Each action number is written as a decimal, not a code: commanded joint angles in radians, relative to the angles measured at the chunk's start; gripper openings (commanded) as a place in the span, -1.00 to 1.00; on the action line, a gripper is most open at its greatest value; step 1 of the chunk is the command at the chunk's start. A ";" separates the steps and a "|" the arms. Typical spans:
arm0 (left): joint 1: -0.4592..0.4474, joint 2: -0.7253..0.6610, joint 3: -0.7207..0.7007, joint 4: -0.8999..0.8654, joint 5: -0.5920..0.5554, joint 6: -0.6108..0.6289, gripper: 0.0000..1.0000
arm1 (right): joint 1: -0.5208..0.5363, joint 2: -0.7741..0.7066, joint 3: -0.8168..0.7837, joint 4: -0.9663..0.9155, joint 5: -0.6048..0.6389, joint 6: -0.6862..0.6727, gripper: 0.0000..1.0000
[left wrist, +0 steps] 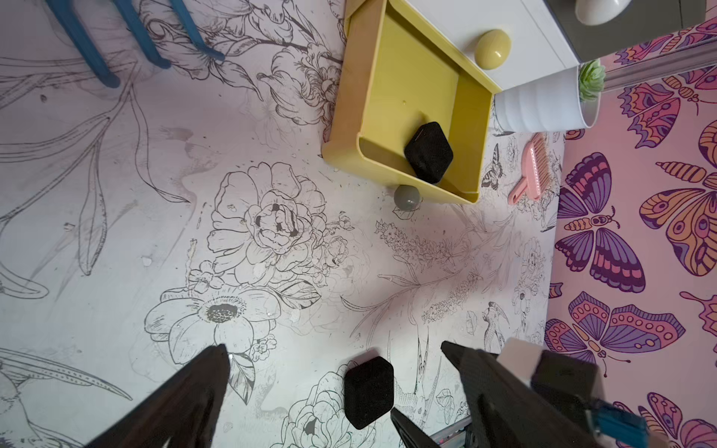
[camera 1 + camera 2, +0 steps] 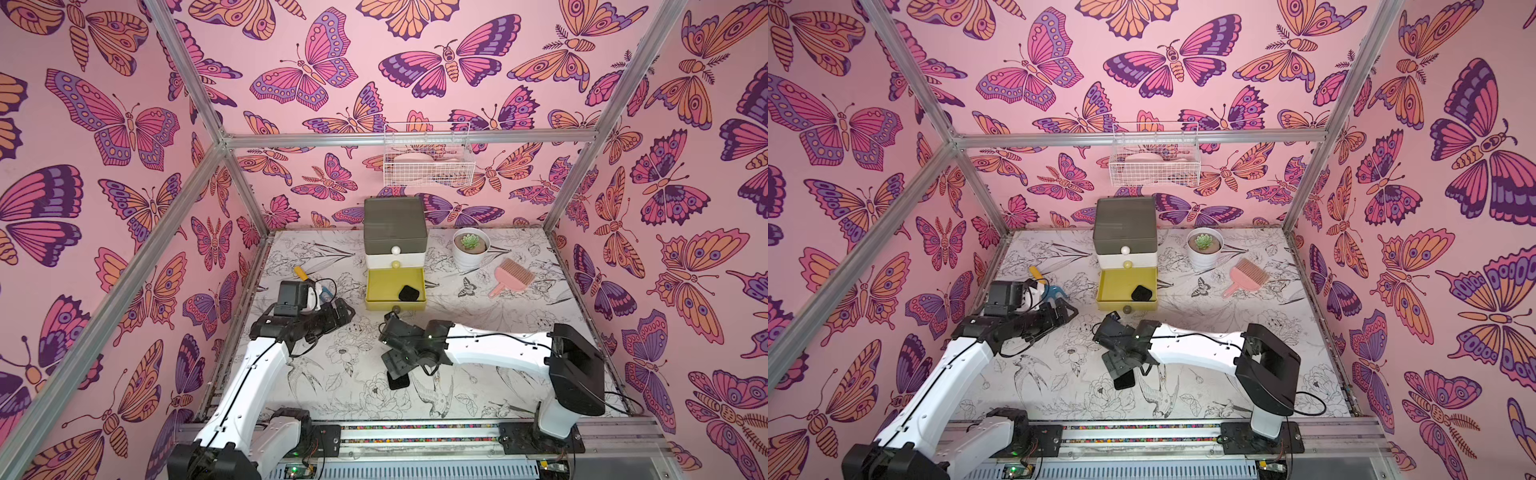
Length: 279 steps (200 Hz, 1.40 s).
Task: Place the brooch boxes into the drawer by color
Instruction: Pick up the brooch box from the center of the board.
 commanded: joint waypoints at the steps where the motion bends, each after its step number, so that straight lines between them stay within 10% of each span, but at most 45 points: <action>1: 0.035 0.006 0.010 -0.024 0.035 0.050 1.00 | 0.027 0.039 0.008 -0.040 -0.042 0.049 0.83; 162: 0.059 -0.037 -0.045 -0.024 0.065 0.060 1.00 | 0.047 0.204 0.107 -0.105 -0.177 0.001 0.54; 279: 0.059 0.008 -0.013 -0.012 0.111 0.056 1.00 | -0.025 0.162 0.294 -0.191 -0.016 -0.084 0.21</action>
